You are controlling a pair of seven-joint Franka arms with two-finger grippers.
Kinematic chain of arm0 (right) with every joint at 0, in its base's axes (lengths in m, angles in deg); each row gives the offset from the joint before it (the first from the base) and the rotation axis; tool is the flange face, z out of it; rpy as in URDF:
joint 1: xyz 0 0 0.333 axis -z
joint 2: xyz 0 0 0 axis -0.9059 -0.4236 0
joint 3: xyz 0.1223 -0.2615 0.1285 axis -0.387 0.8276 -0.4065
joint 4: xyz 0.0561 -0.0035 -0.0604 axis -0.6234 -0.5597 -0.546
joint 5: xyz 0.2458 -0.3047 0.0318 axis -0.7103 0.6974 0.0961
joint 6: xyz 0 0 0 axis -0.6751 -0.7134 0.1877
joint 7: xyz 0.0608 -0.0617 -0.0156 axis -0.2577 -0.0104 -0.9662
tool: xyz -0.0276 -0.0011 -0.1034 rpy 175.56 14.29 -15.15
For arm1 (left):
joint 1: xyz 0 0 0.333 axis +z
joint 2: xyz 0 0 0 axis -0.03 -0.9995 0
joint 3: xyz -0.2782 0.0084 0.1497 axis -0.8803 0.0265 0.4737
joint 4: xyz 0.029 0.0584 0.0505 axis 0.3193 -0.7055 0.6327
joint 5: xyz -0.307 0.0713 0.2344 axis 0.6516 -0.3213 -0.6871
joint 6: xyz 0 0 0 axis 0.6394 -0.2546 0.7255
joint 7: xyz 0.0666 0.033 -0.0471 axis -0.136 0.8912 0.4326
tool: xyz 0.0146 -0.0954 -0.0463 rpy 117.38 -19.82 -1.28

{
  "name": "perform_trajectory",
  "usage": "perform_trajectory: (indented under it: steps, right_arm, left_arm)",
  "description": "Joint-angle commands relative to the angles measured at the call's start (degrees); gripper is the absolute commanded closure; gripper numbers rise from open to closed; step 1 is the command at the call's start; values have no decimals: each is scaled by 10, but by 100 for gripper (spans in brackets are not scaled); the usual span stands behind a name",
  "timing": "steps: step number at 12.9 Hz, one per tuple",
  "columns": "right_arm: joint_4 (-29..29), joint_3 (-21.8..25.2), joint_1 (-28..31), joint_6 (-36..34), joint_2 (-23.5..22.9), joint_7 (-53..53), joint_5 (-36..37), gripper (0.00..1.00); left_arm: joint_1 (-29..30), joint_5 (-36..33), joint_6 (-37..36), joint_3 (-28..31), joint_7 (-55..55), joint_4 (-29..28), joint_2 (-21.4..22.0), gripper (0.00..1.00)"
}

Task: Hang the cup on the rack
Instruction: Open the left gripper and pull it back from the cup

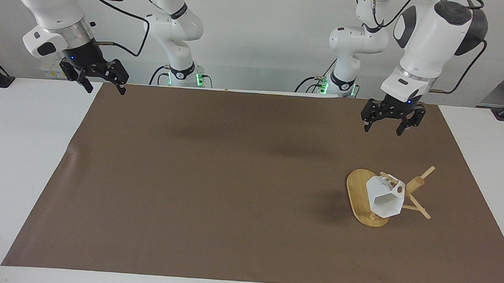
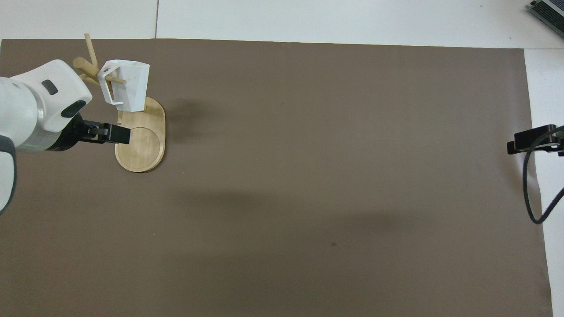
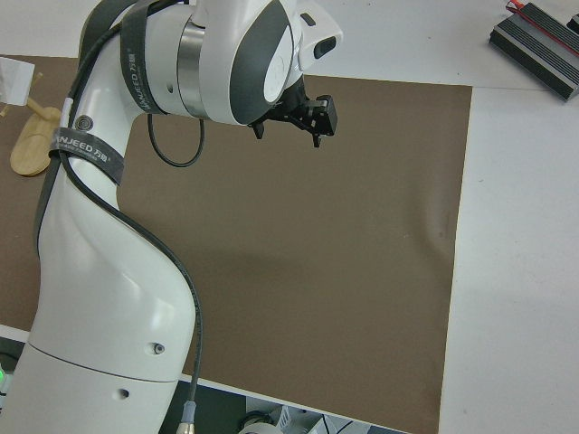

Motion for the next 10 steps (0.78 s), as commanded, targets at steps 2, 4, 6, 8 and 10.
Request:
perform_trajectory:
  steps: [2, 4, 6, 8, 10]
  right_arm:
    - [-5, -3, 1, -1, 8, 10, 6, 0]
    - [-5, -3, 1, -1, 8, 10, 6, 0]
    - [-6, -3, 1, -2, 8, 9, 6, 0]
    - [-6, -3, 2, -2, 8, 9, 6, 0]
    - [-6, -3, 2, -2, 8, 10, 6, 0]
  left_arm:
    - [-2, -12, -65, 2, -38, 3, 37, 0]
    - [-3, -12, -93, 1, -41, 26, 37, 0]
    - [-1, -11, -110, 1, -52, 63, 24, 0]
    - [5, -9, -110, 8, -60, 89, 6, 0]
    - [4, -2, -129, 6, -51, 98, 6, 0]
